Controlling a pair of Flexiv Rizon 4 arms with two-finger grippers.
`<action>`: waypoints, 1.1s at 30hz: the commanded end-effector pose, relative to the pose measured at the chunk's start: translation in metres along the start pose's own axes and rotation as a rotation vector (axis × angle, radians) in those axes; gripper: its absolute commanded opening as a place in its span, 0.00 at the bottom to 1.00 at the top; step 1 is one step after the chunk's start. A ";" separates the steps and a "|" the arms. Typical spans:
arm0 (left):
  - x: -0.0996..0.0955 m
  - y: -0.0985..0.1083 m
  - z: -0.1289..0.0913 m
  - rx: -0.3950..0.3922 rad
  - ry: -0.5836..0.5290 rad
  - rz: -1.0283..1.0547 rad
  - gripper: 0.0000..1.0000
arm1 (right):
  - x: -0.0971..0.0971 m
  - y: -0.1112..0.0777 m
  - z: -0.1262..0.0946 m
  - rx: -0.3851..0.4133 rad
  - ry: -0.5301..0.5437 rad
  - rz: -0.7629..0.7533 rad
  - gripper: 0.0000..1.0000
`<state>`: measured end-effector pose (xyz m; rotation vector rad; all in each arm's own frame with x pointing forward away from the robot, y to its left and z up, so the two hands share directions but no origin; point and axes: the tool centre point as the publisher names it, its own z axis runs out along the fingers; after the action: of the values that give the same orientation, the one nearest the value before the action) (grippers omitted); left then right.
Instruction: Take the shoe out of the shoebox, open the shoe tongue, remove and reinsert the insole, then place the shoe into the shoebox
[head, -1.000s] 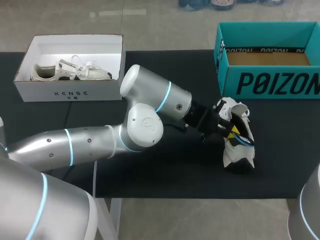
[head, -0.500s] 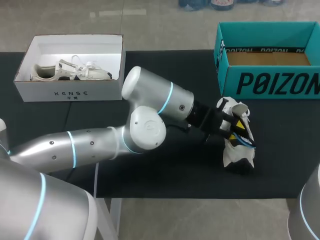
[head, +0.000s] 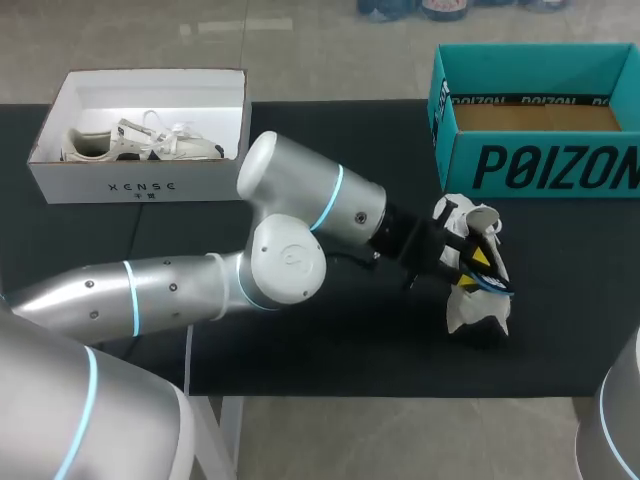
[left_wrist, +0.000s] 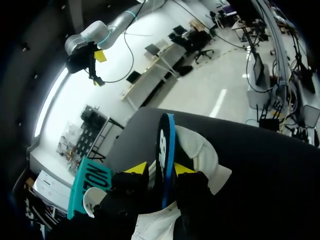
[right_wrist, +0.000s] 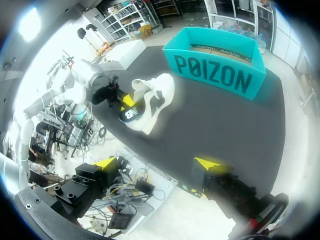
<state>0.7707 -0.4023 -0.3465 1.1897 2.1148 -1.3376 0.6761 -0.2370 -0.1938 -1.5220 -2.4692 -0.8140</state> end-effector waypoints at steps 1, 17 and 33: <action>-0.001 0.003 0.011 0.010 -0.001 0.000 0.22 | 0.001 -0.001 0.000 0.000 -0.003 0.000 1.00; -0.003 0.036 0.014 -0.014 0.032 0.033 0.00 | 0.001 -0.001 0.000 0.000 -0.003 0.000 1.00; 0.001 0.011 0.001 -0.039 0.015 0.024 0.40 | 0.001 -0.001 0.000 0.000 -0.003 0.000 1.00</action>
<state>0.7874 -0.4082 -0.3599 1.2141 2.1137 -1.2925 0.6761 -0.2370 -0.1937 -1.5221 -2.4691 -0.8140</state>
